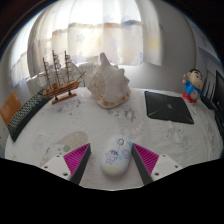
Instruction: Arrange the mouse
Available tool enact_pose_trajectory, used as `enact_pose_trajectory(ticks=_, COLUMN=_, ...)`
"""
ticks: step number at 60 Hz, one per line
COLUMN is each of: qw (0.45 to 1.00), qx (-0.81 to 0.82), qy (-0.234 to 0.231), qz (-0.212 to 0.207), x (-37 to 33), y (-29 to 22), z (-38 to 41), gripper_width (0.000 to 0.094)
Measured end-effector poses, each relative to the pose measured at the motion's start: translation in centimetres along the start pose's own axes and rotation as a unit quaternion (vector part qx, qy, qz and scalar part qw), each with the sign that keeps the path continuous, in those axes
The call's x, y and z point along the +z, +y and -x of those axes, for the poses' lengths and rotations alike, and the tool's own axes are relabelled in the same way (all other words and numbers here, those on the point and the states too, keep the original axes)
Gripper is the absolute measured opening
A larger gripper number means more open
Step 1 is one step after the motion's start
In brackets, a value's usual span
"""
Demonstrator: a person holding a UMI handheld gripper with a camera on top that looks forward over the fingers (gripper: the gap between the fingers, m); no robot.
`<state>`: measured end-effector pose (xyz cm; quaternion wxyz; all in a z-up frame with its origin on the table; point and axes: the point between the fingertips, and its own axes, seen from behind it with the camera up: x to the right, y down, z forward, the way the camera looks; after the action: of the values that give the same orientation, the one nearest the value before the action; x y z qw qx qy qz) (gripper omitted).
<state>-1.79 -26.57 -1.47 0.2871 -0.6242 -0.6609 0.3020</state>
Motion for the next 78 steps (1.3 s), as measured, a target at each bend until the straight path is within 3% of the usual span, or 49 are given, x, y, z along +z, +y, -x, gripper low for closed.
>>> enact_pose_trajectory(ticks=9, qw=1.000, qx=-0.007, qy=-0.014, qz=0.000, x=0.9, y=-0.7, z=1.1, gripper_width=0.0854)
enact_pose_trajectory(ticks=14, qw=1.000, qx=-0.015, qy=-0.013, qz=0.001, x=1.1, y=-0.6, z=1.1, gripper_width=0.0801)
enact_pose_trajectory(ticks=19, qw=1.000, qx=-0.019, qy=-0.011, qz=0.001, x=1.1, y=-0.6, z=0.8, gripper_width=0.0677)
enact_pose_trajectory(ticks=23, qw=1.000, qx=-0.024, qy=-0.002, qz=-0.001, x=1.3, y=-0.8, z=0.3, gripper_width=0.0468)
enact_pose_trajectory(ticks=28, qw=0.999, qx=-0.038, qy=-0.004, qz=0.007, x=1.2, y=-1.0, z=0.4, gripper_width=0.0438)
enact_pose_trajectory(ticks=34, qw=1.000, qx=-0.023, qy=-0.013, qz=0.005, x=-0.3, y=-3.3, z=0.3, gripper_width=0.0422)
enact_pose_trajectory(ticks=42, qw=0.999, qx=-0.002, qy=-0.010, qz=-0.038, x=-4.2, y=-11.4, z=-2.5, gripper_width=0.0416)
enact_pose_trajectory(ticks=54, qw=0.995, qx=0.014, qy=0.034, qz=-0.092, x=-3.5, y=-21.3, z=-13.9, gripper_width=0.0415)
enact_pose_trajectory(ticks=63, qw=0.996, qx=0.019, qy=0.061, qz=-0.057, x=4.4, y=-19.6, z=-22.9, gripper_width=0.0414)
enact_pose_trajectory(ticks=71, qw=0.999, qx=0.000, qy=0.036, qz=-0.007, x=11.4, y=-15.2, z=-25.7, gripper_width=0.0418)
enact_pose_trajectory(ticks=78, qw=1.000, qx=-0.012, qy=0.024, qz=0.006, x=14.6, y=-13.4, z=-26.2, gripper_width=0.0432)
